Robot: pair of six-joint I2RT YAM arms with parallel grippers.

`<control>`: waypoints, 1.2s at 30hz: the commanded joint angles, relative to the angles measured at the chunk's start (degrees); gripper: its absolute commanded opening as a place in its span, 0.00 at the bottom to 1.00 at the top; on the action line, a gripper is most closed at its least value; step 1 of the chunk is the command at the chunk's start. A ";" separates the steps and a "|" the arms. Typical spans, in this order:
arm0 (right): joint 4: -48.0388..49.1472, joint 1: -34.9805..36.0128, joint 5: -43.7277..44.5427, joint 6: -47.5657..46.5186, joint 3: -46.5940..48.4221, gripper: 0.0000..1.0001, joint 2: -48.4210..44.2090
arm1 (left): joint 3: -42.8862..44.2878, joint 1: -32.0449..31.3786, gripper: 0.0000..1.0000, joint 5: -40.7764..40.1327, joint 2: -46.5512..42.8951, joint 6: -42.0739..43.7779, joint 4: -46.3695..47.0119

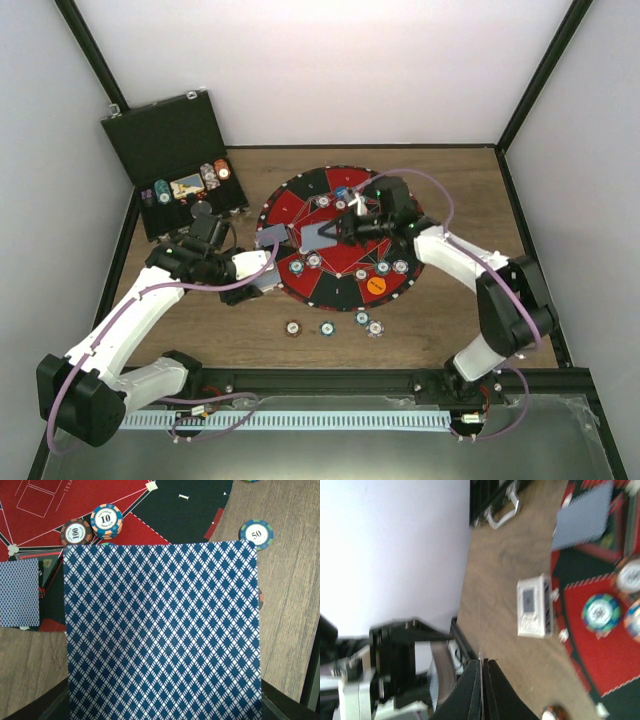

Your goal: Distribute texas hold em gaming equipment

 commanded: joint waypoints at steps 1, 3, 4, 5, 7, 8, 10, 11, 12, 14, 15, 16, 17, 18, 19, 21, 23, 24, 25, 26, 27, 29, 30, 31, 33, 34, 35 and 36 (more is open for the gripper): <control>-7.28 -6.26 -0.86 -8.10 10.71 0.03 6.26 | 0.36 0.22 0.15 0.93 -1.07 0.58 0.28; -10.18 -8.63 0.40 -10.91 16.27 0.03 11.63 | 0.46 0.24 0.15 1.45 -1.28 0.36 -0.15; -11.70 -9.48 1.25 -12.29 19.66 0.03 14.54 | 0.38 0.22 0.15 1.64 -1.31 0.25 -0.33; -13.59 -10.36 2.40 -13.53 22.92 0.03 17.78 | 0.37 0.24 0.15 1.77 -1.31 0.08 -0.51; -16.88 -11.47 4.83 -15.51 30.59 0.03 24.28 | 0.36 0.24 0.15 1.89 -1.44 -0.12 -0.79; -18.39 -11.85 5.58 -16.33 34.20 0.03 27.58 | 0.50 0.24 0.15 1.96 -1.53 -0.15 -0.91; -21.53 -12.39 7.45 -17.60 42.25 0.03 33.88 | 0.83 0.25 0.15 2.20 -1.57 -0.43 -1.36; -22.91 -12.52 8.83 -18.16 46.07 0.03 36.70 | 1.01 0.21 0.15 2.36 -1.61 -0.49 -1.57; -24.47 -12.75 10.07 -18.72 49.94 0.03 40.45 | 1.18 0.23 0.15 2.48 -1.68 -0.54 -1.90; -27.16 -13.06 11.72 -19.33 57.34 0.04 45.58 | 1.50 0.26 0.15 2.56 -1.83 -0.78 -2.28; -28.32 -13.26 12.13 -19.28 60.39 0.04 47.91 | 1.63 0.22 0.15 2.58 -1.94 -0.81 -2.46; -28.91 -13.56 12.52 -19.11 63.37 0.04 50.03 | 1.63 0.17 0.15 2.58 -2.10 -0.90 -2.58; -29.24 -13.81 12.94 -18.93 65.73 0.04 51.69 | 1.58 0.21 0.15 2.58 -2.21 -0.96 -2.67; -29.46 -14.08 13.21 -18.69 68.31 0.04 53.86 | 1.54 0.23 0.15 2.58 -2.28 -0.95 -2.74; -29.52 -14.28 13.43 -18.48 69.13 0.04 55.32 | 1.52 0.24 0.15 2.51 -2.27 -0.91 -2.80; -29.57 -14.77 13.48 -18.11 70.62 0.05 57.15 | 1.52 0.24 0.15 2.21 -2.26 -0.73 -2.95; -29.81 -15.32 13.95 -18.14 71.04 0.10 57.70 | 1.51 0.18 0.15 2.06 -2.27 -0.76 -2.91; -30.00 -15.41 14.42 -18.33 70.92 0.14 57.62 | 1.50 0.23 0.15 2.06 -2.23 -0.65 -2.85; -30.16 -15.60 14.93 -18.80 70.86 0.19 57.31 | 1.51 0.21 0.15 2.06 -2.23 -0.77 -2.80; -30.53 -15.68 15.57 -19.31 70.81 0.22 56.83 | 1.45 0.25 0.15 2.13 -2.16 -0.75 -2.79; -30.89 -15.83 16.27 -19.81 70.78 0.23 56.32 | 1.47 0.20 0.15 2.19 -2.14 -0.79 -2.71; -31.97 -16.00 18.02 -20.83 70.76 0.28 54.64 | 1.54 0.24 0.15 2.29 -2.14 -1.03 -2.69; -32.59 -16.09 18.82 -21.38 70.67 0.30 53.89 | 1.51 0.19 0.15 2.32 -2.18 -1.19 -2.57; -33.45 -16.27 19.77 -21.94 70.60 0.32 53.23 | 1.40 0.17 0.15 2.40 -2.22 -1.22 -2.48; -35.04 -16.55 22.00 -23.15 70.24 0.43 50.02 | 1.15 0.23 0.15 2.41 -2.31 -1.26 -2.34; -35.53 -16.58 23.09 -23.64 69.59 0.46 48.68 | 1.10 0.21 0.15 2.41 -2.38 -1.36 -2.28; -35.83 -16.70 24.30 -24.14 68.80 0.48 47.22 | 1.06 0.24 0.16 2.45 -2.39 -1.47 -2.26; -35.83 -16.73 24.94 -24.60 67.63 0.51 45.52 | 1.03 0.23 0.16 2.49 -2.40 -1.51 -2.19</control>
